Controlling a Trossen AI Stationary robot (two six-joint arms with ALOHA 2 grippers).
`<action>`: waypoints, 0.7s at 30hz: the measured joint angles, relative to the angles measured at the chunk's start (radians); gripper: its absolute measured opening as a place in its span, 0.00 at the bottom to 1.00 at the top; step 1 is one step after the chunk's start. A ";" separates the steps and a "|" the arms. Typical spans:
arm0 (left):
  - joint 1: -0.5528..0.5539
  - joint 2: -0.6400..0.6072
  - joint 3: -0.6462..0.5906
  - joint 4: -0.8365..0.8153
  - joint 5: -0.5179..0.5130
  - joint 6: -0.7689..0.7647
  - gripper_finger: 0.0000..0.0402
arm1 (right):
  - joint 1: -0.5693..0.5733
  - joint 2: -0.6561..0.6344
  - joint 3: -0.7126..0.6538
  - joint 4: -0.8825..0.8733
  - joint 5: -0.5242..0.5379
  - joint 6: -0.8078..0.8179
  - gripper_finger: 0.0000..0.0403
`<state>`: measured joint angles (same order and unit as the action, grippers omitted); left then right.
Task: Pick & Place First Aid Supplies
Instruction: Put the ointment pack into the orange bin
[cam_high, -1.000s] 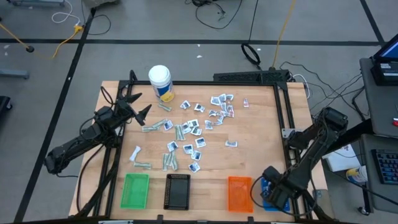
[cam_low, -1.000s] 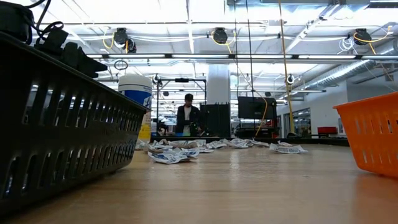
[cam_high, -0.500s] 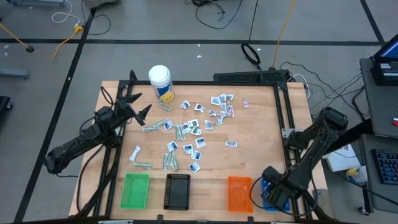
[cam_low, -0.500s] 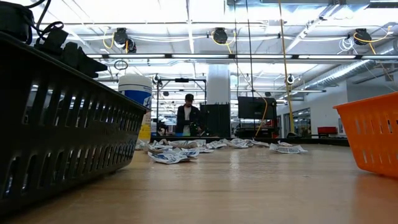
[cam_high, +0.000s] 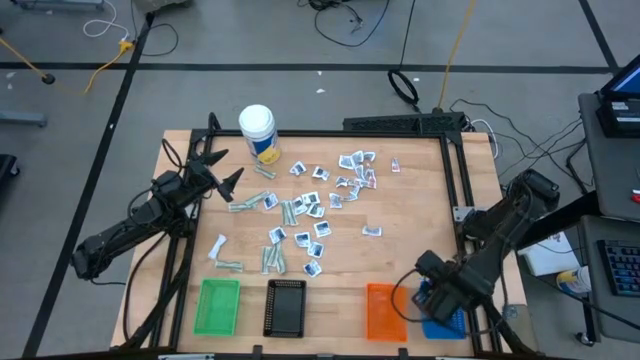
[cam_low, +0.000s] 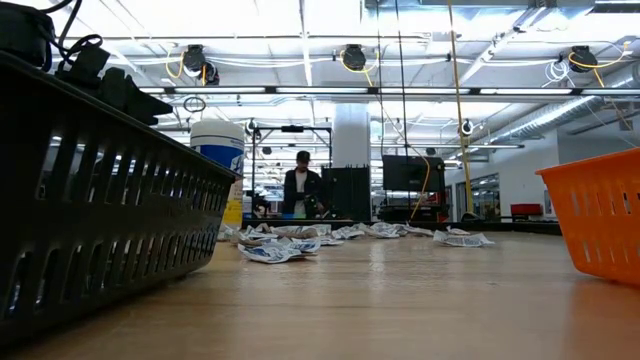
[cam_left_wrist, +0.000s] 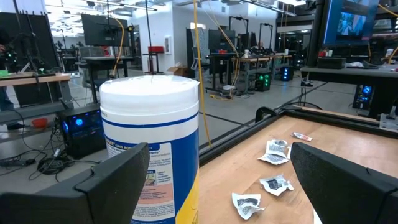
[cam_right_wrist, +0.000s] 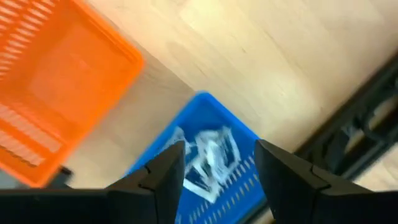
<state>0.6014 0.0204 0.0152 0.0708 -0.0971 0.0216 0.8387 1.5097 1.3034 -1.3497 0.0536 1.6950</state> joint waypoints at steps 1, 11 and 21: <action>0.000 0.000 0.000 0.000 0.000 0.000 0.99 | -0.023 0.000 0.004 0.001 -0.001 -0.027 0.46; 0.000 0.000 0.000 0.000 0.000 0.000 0.99 | -0.369 0.000 0.009 -0.003 0.002 -0.257 0.41; 0.000 0.000 0.000 0.000 0.000 0.000 0.99 | -0.812 0.000 0.009 -0.001 0.005 -0.516 0.37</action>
<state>0.6014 0.0204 0.0154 0.0708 -0.0971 0.0216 0.0262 1.5097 1.3121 -1.3510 0.0581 1.1794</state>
